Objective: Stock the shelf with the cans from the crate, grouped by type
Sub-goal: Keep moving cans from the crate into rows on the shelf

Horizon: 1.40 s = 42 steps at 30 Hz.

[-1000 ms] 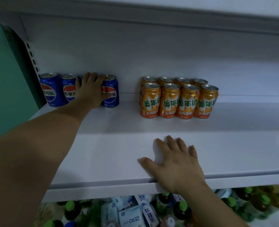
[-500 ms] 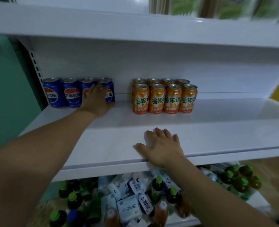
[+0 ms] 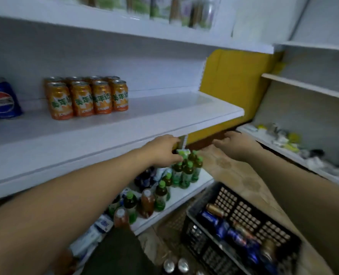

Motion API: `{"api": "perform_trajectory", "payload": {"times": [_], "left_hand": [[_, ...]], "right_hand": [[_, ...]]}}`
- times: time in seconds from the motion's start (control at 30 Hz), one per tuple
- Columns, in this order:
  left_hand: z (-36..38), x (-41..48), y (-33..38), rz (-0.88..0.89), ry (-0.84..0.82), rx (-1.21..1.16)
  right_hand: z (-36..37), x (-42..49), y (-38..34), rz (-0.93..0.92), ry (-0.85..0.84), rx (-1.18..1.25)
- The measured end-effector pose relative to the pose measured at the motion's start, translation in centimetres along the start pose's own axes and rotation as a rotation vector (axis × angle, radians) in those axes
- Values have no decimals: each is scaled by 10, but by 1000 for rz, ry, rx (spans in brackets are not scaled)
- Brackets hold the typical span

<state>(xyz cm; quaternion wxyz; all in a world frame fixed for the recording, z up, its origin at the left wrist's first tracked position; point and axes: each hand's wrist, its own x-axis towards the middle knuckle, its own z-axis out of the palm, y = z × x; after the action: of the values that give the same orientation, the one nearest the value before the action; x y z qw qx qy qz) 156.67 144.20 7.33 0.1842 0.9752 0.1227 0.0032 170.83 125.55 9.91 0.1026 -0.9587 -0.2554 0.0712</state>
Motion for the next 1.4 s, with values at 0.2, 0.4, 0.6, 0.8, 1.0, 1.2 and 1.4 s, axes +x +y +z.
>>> {"api": "perform_trajectory", "payload": {"times": [0.2, 0.4, 0.6, 0.8, 1.0, 1.2, 1.4], "left_hand": [[117, 37, 121, 236, -274, -60], [227, 57, 162, 281, -547, 2], [327, 98, 161, 169, -782, -13], [410, 152, 128, -11, -857, -95], [484, 211, 94, -180, -895, -146], [548, 257, 63, -283, -906, -223], [591, 275, 41, -371, -1023, -252]], "right_hand": [[20, -61, 136, 328, -3, 50], [73, -94, 238, 561, -77, 112], [147, -79, 307, 626, -236, 190], [240, -19, 352, 663, -390, 205], [338, 45, 375, 645, -519, 268], [429, 124, 375, 517, -574, 318], [512, 191, 364, 451, -544, 256]]}}
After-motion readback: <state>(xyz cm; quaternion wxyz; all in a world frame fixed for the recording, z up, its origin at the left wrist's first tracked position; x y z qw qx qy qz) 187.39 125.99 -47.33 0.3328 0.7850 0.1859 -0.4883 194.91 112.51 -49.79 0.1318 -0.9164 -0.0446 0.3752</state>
